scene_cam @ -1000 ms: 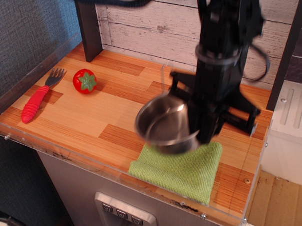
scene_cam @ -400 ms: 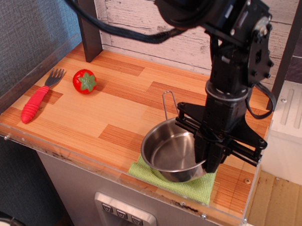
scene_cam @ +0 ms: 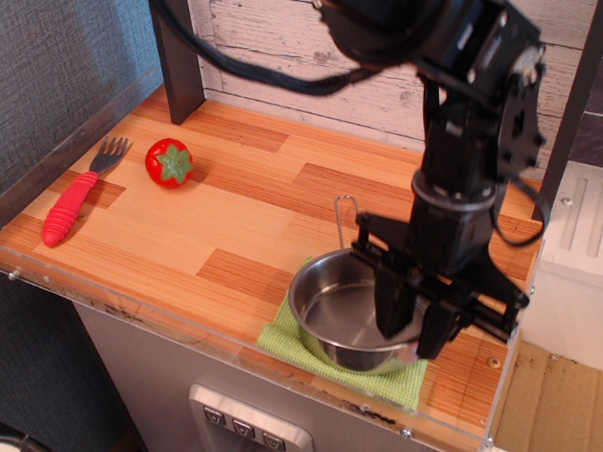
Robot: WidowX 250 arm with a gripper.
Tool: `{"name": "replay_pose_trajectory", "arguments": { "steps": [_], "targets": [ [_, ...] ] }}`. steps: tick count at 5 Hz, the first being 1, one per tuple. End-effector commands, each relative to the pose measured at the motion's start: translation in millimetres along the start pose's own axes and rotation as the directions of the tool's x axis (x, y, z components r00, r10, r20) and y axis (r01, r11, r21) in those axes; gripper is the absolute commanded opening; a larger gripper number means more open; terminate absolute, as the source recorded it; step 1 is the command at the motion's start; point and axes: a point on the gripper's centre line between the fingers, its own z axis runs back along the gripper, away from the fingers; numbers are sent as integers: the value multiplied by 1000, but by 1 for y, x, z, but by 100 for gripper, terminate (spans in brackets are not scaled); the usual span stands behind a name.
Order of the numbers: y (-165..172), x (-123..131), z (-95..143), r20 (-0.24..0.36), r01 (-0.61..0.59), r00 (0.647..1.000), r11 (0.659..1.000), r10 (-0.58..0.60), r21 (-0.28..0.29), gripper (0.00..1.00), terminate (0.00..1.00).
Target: Put the pan on the green cloth
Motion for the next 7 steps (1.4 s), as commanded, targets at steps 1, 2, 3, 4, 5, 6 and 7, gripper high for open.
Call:
{"name": "replay_pose_trajectory", "arguments": {
  "steps": [1, 2, 3, 4, 5, 6, 7],
  "targets": [
    [27, -13, 73, 211, -16, 977, 996, 35, -93, 100, 0],
    [68, -19, 91, 254, -86, 963, 996, 91, -29, 100, 0],
    [102, -15, 91, 270, -94, 960, 994, 78, 47, 100, 0],
    [120, -9, 89, 271, -75, 961, 994, 50, 84, 100, 0],
    [134, -10, 83, 268, -120, 958, 992, 102, 50, 100, 0],
    [143, -14, 77, 264, -169, 949, 985, 171, -31, 100, 0],
    [147, -19, 74, 240, -217, 943, 972, 232, -87, 100, 0]
  ]
}}
